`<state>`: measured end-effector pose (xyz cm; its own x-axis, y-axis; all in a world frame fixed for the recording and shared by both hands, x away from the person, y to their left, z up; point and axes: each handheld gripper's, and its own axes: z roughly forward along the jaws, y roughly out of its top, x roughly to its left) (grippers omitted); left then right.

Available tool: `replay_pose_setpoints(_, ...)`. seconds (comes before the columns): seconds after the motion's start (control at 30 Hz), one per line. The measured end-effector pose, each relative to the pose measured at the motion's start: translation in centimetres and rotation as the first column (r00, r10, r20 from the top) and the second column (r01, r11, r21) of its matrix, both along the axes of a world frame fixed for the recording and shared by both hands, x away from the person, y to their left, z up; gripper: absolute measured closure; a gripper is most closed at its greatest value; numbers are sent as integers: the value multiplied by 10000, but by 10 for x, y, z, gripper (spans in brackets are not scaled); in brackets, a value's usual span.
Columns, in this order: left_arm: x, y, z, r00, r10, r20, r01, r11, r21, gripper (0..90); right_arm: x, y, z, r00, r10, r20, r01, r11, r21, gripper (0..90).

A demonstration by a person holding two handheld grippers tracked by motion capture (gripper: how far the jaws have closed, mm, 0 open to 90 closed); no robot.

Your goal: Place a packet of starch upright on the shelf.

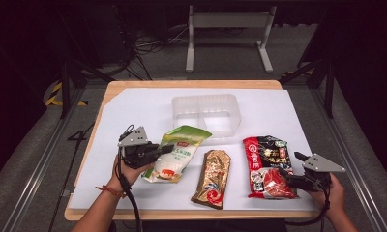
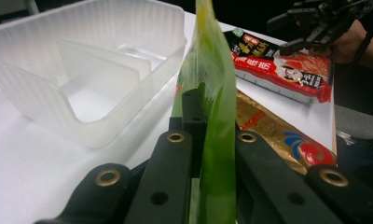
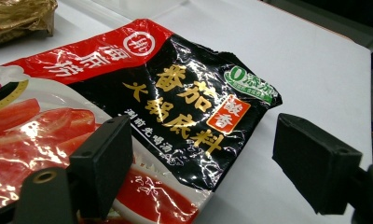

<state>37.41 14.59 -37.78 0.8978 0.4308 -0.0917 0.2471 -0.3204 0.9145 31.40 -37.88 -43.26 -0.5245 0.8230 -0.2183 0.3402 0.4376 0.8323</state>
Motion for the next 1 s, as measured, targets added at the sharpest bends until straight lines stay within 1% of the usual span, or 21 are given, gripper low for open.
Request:
replay_pose_setpoints(0.07,-3,-1,2,9998,60,167,-59,10000,-76,896,0,0,0,10000,9,28,-9,10000,-34,203)
replay_pose_setpoints(0.2,-6,-2,6,9994,105,331,-97,9997,-243,896,-1,-1,1,10000,-30,56,30,10000,-14,203)
replay_pose_setpoints(0.23,-8,-2,10,9988,169,462,-150,9991,-397,897,-1,-1,1,10000,-39,56,39,10000,11,203)
replay_pose_setpoints(0.27,-10,-2,12,9989,222,412,-200,9983,-546,896,-1,-1,1,10000,-43,70,43,10000,15,203)
replay_pose_setpoints(0.3,-10,-2,12,9989,222,412,-200,9983,-546,896,-1,-1,1,10000,-43,70,43,10000,15,203)
replay_pose_setpoints(0.37,-10,-1,17,9972,415,624,-365,9962,-787,897,-1,-1,1,9999,-48,95,48,10000,-1,202)
replay_pose_setpoints(0.43,-10,0,22,9960,572,692,-498,9933,-1047,896,-1,-1,1,9999,-51,92,51,10000,14,202)
replay_pose_setpoints(0.47,-9,0,27,9935,817,791,-703,9881,-1371,896,-2,-2,2,9997,-154,176,154,9999,10,202)
replay_pose_setpoints(0.5,-9,0,27,9935,817,791,-703,9881,-1371,896,-2,-2,2,9997,-154,176,154,9999,10,202)
replay_pose_setpoints(0.53,-7,-2,34,9904,1005,948,-845,9836,-1593,897,-2,-3,2,9994,-244,238,242,9997,103,202)
replay_pose_setpoints(0.57,-7,-2,36,9891,1069,1009,-889,9817,-1687,896,-2,-4,3,9993,-280,255,276,9995,131,202)
replay_pose_setpoints(0.6,-7,-2,36,9891,1069,1009,-889,9817,-1687,896,-2,-4,3,9993,-280,255,276,9995,131,202)
replay_pose_setpoints(0.67,-3,-4,41,9864,1239,1078,-1024,9772,-1861,896,-2,-6,3,9992,-313,250,307,9993,221,202)
replay_pose_setpoints(0.7,-1,-5,43,9839,1397,1115,-1158,9734,-1979,896,-3,-6,3,9992,-327,248,320,9992,253,202)
replay_pose_setpoints(0.73,1,-6,45,9823,1455,1176,-1203,9726,-1987,896,-3,-6,3,9991,-315,266,308,9992,243,205)
replay_pose_setpoints(0.77,3,-8,47,9797,1505,1322,-1241,9741,-1892,896,-3,-6,3,9992,-300,276,293,9993,249,207)
replay_pose_setpoints(0.83,7,-10,51,9784,1567,1346,-1291,9725,-1938,896,-4,-6,4,9991,-248,343,238,9993,290,214)
replay_pose_setpoints(0.9,11,-12,55,9751,1679,1447,-1392,9719,-1896,896,-5,-6,4,9990,-233,386,222,9994,281,220)
replay_pose_setpoints(0.93,14,-12,56,9742,1789,1379,-1481,9669,-2077,896,-5,-6,4,9990,-232,379,222,9994,265,220)
replay_pose_setpoints(0.97,15,-12,57,9752,1803,1284,-1502,9652,-2142,896,-5,-6,4,9989,-251,392,243,9994,228,218)
replay_pose_setpoints(1.0,18,-13,58,9726,1951,1264,-1634,9605,-2253,896,-5,-5,4,9989,-266,397,258,9995,204,213)
